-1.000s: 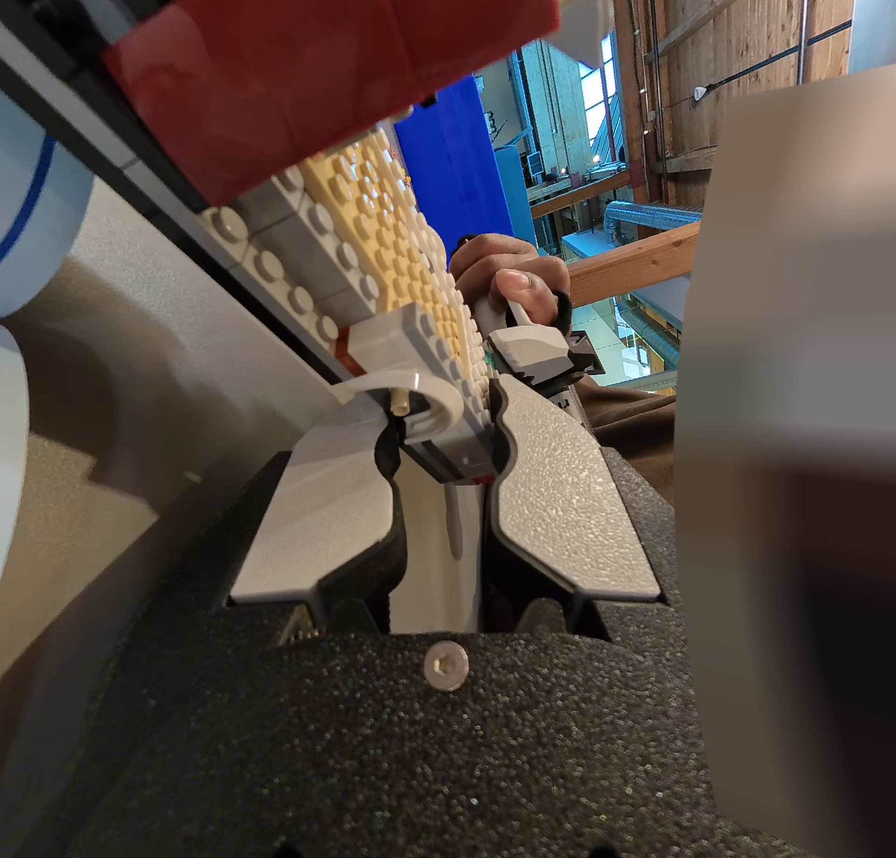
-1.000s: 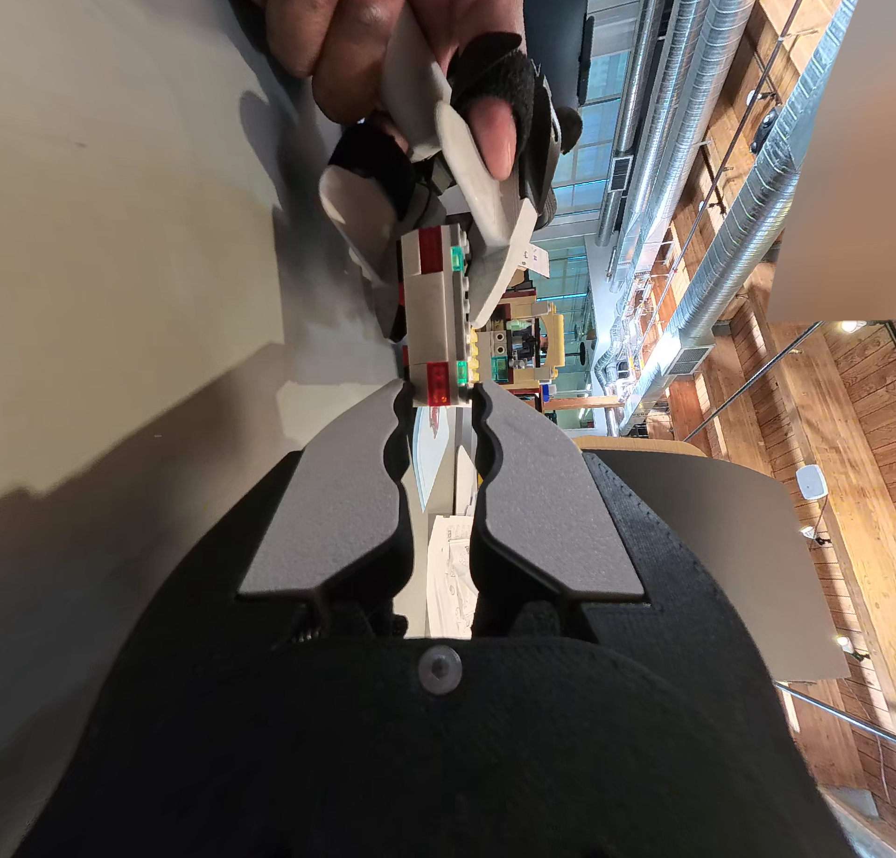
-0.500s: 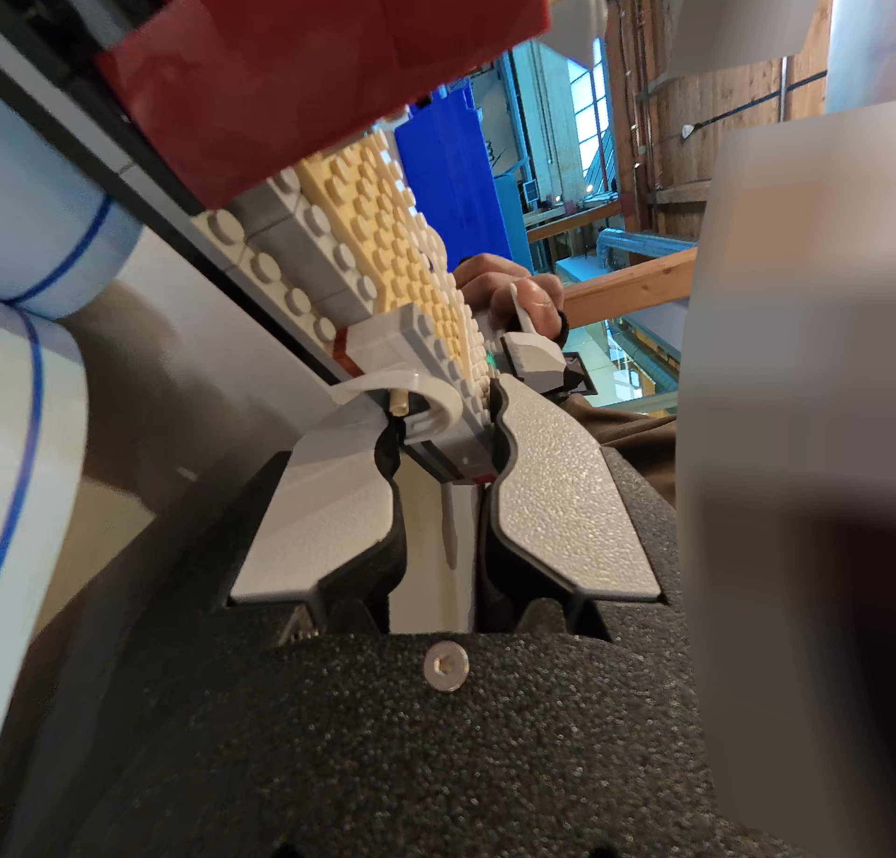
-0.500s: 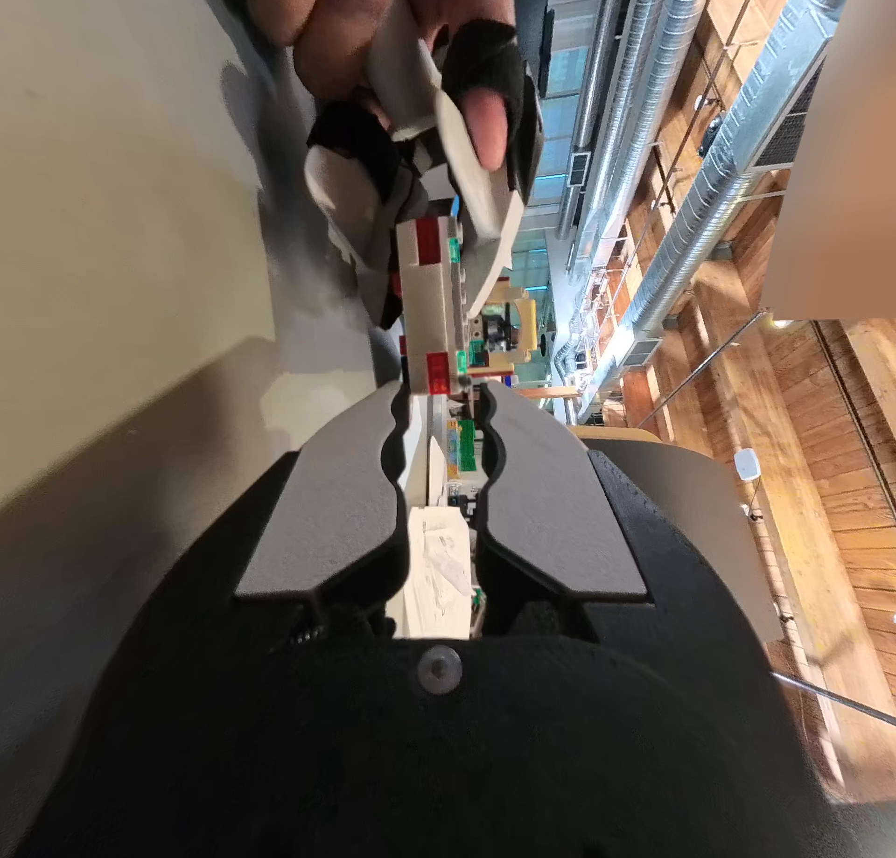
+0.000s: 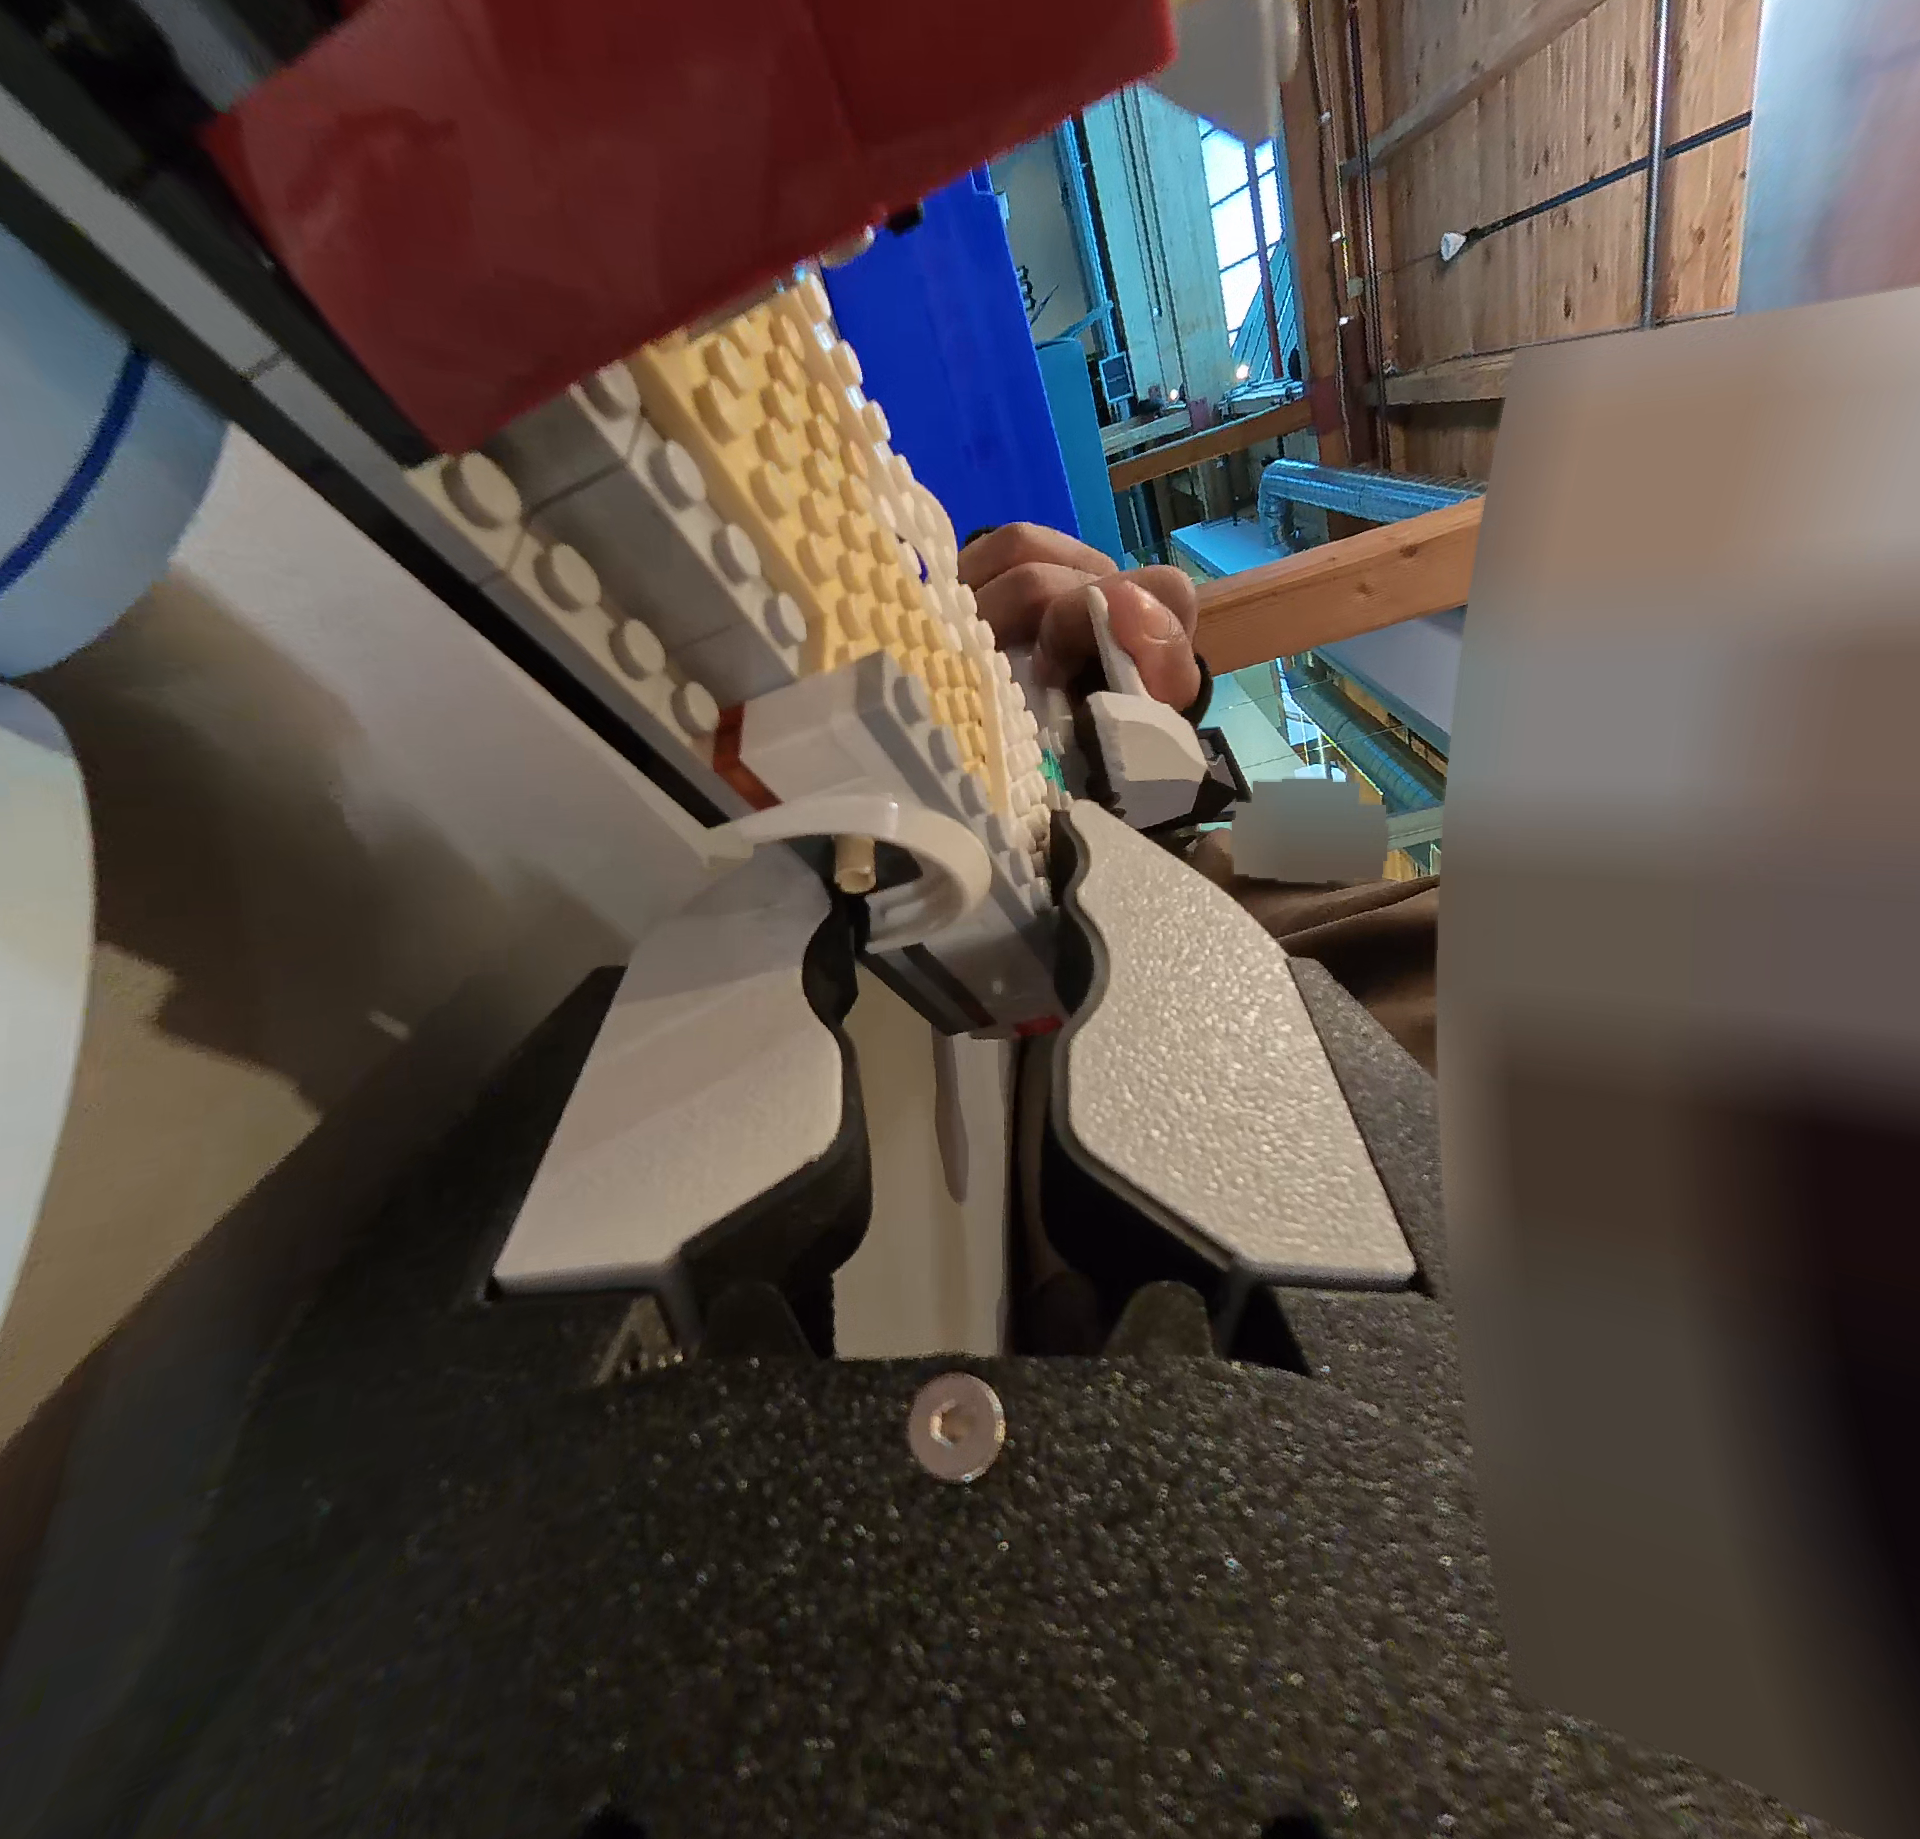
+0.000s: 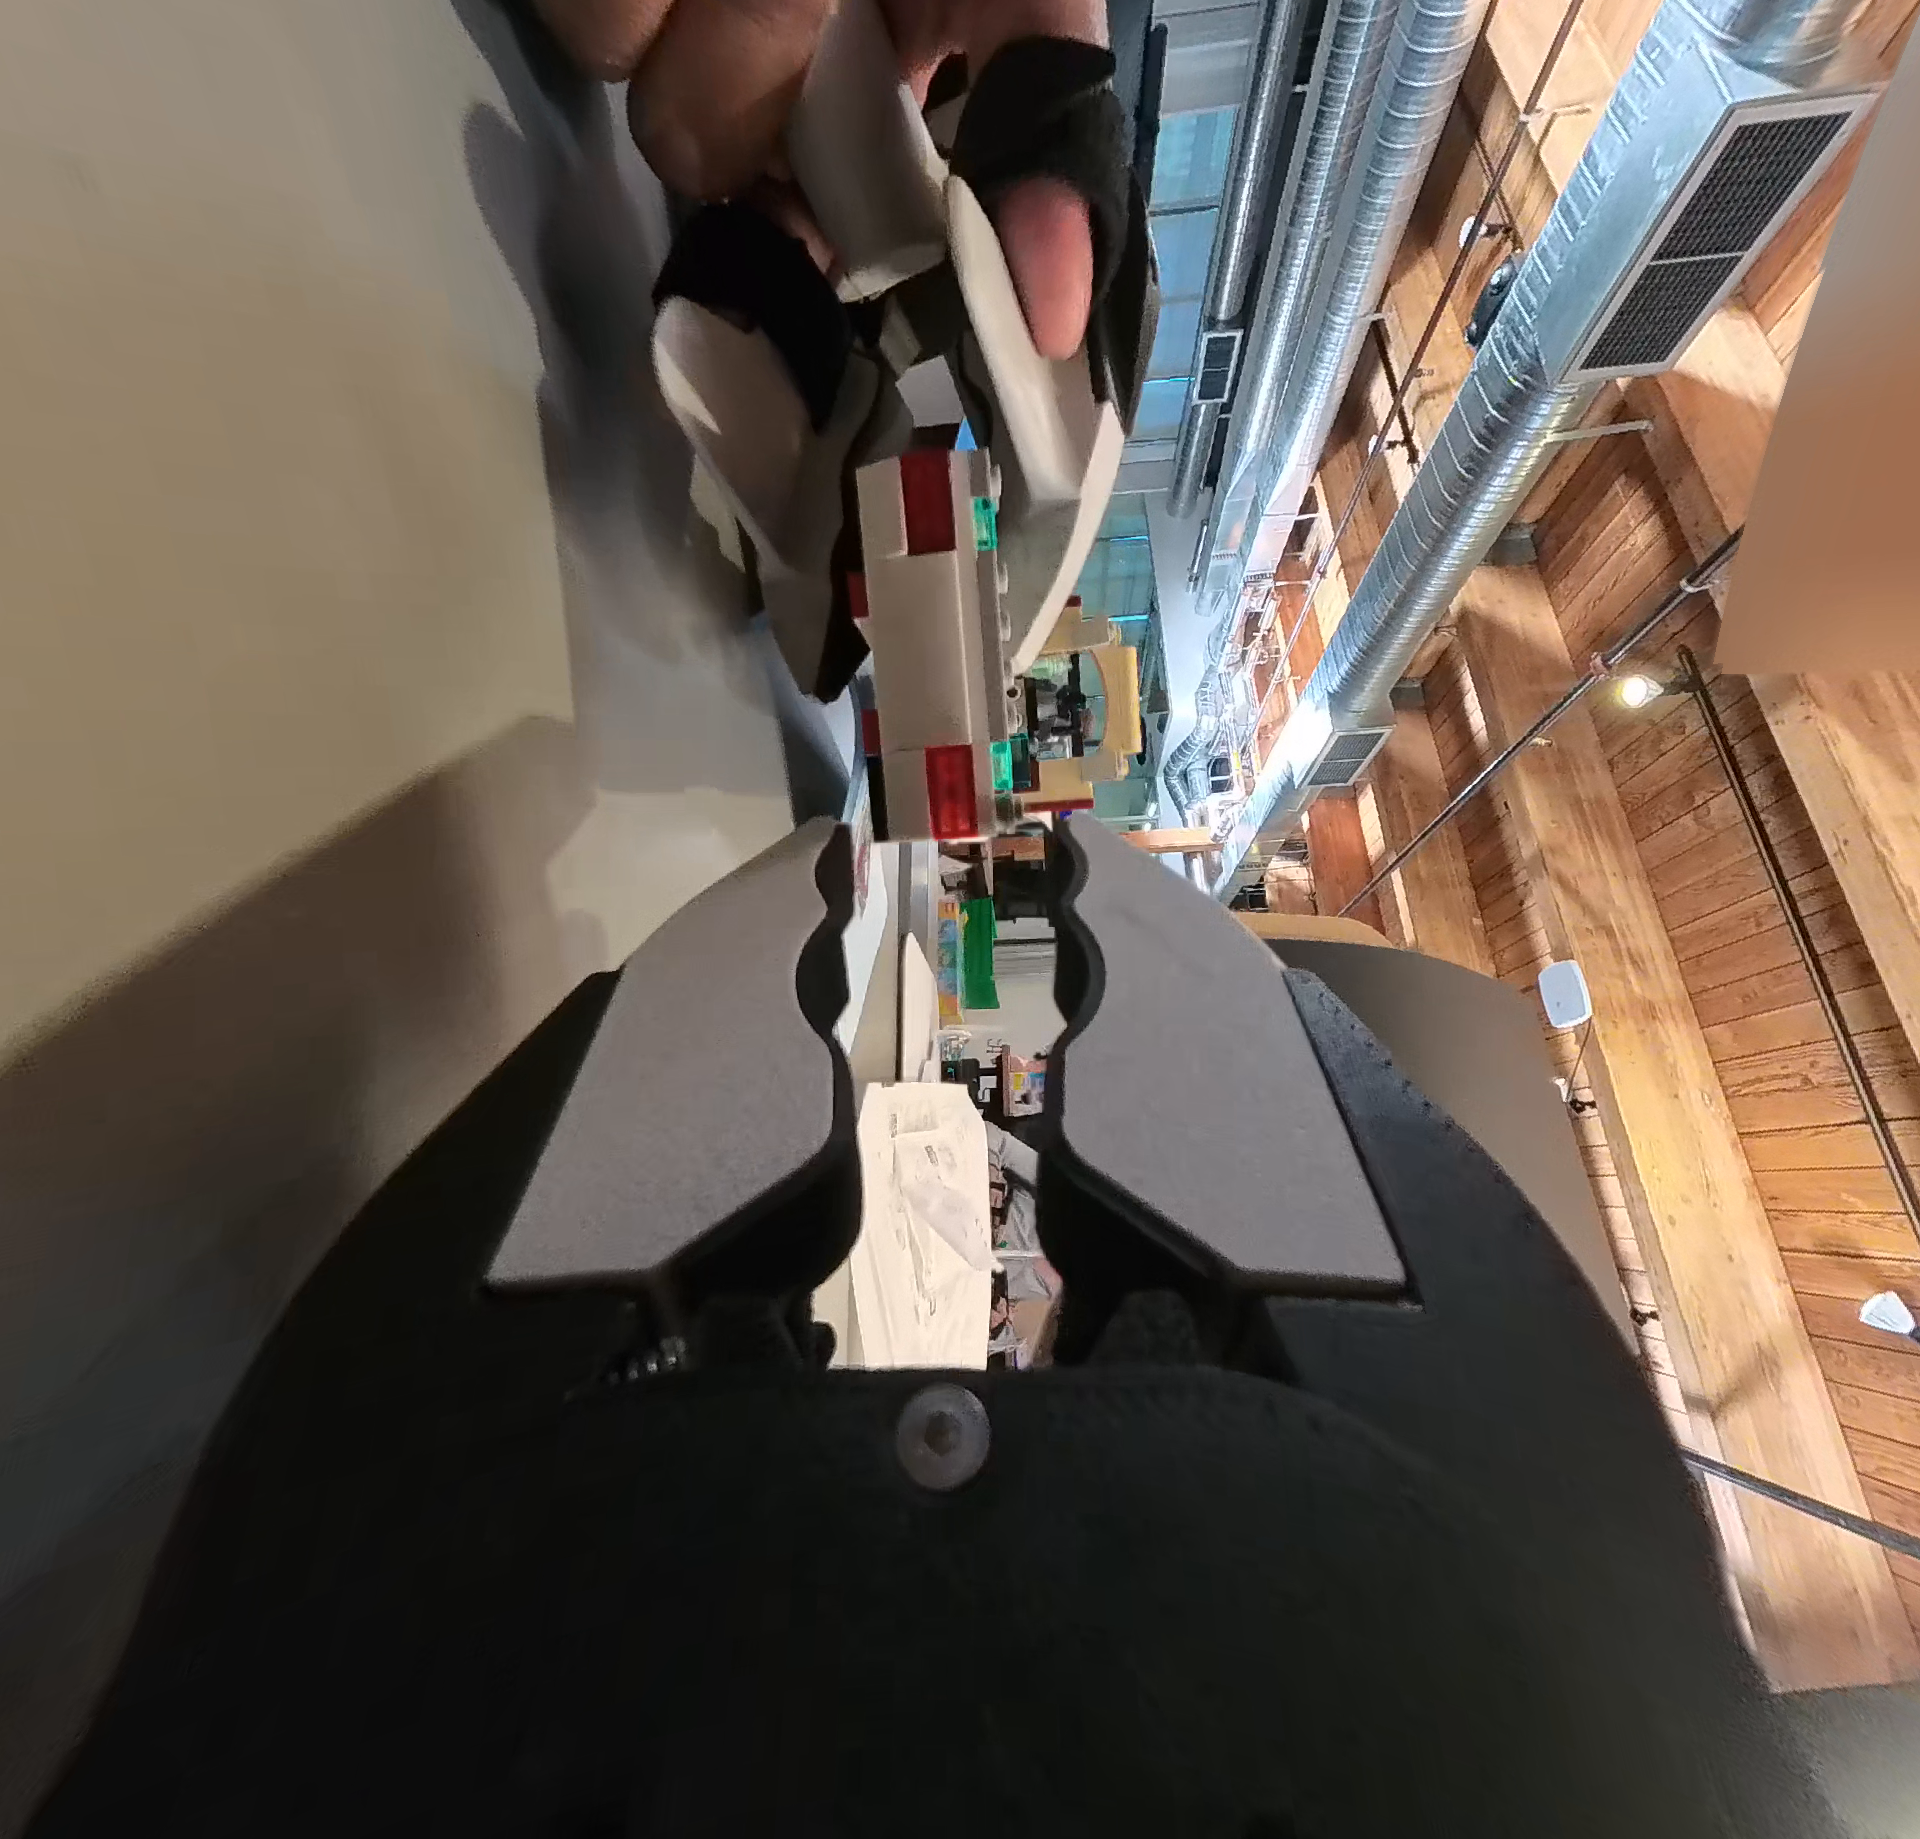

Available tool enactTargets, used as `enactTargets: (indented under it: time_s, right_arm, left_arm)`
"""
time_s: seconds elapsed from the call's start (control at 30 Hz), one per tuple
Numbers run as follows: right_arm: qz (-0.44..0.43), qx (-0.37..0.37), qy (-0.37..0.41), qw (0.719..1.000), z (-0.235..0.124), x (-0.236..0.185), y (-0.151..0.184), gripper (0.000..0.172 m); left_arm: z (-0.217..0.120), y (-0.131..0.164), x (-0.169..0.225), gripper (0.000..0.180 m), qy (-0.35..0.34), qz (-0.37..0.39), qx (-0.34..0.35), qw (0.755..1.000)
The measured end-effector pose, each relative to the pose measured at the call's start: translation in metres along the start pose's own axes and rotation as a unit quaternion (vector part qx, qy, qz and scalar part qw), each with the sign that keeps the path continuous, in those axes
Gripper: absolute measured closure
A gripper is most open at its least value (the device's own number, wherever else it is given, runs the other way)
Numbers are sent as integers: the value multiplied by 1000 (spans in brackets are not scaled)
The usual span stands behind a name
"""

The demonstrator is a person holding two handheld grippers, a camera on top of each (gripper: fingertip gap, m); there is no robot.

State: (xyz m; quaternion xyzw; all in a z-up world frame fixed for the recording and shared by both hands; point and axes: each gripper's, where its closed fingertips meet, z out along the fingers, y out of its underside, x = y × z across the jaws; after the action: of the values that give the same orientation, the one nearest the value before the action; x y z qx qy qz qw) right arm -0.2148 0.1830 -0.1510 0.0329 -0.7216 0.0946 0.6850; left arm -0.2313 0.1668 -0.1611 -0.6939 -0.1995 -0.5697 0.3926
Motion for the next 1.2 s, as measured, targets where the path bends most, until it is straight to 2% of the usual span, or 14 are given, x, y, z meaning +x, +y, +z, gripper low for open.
enactTargets:
  time_s: [0.17, 0.33, 0.6, 0.8, 0.9, 1.03, 1.2]
  right_arm:
    - [13, 3, -7, 1000, -3, -1, -1, 133]
    - [74, 8, -42, 996, -24, -6, 0, 131]
    - [166, -29, -56, 984, -76, -10, 9, 132]
    - [232, -19, -86, 969, -107, -15, 3, 129]
    - [228, -27, -102, 968, -110, -24, 0, 128]
    - [173, -66, -110, 977, -102, -36, 5, 133]
    - [200, -75, -129, 968, -95, -41, 2, 136]
  left_arm:
    - [3, 5, 0, 145, -3, 6, -15, 1000]
    - [12, 14, -4, 145, -22, 7, -43, 999]
    - [62, 49, -3, 144, -27, -30, -116, 992]
    - [88, 59, -2, 144, -46, -57, -117, 990]
    - [93, 59, -6, 144, -79, -48, -116, 989]
    - [94, 65, -9, 144, -112, -40, -126, 985]
    - [88, 70, -13, 142, -158, -8, -137, 978]
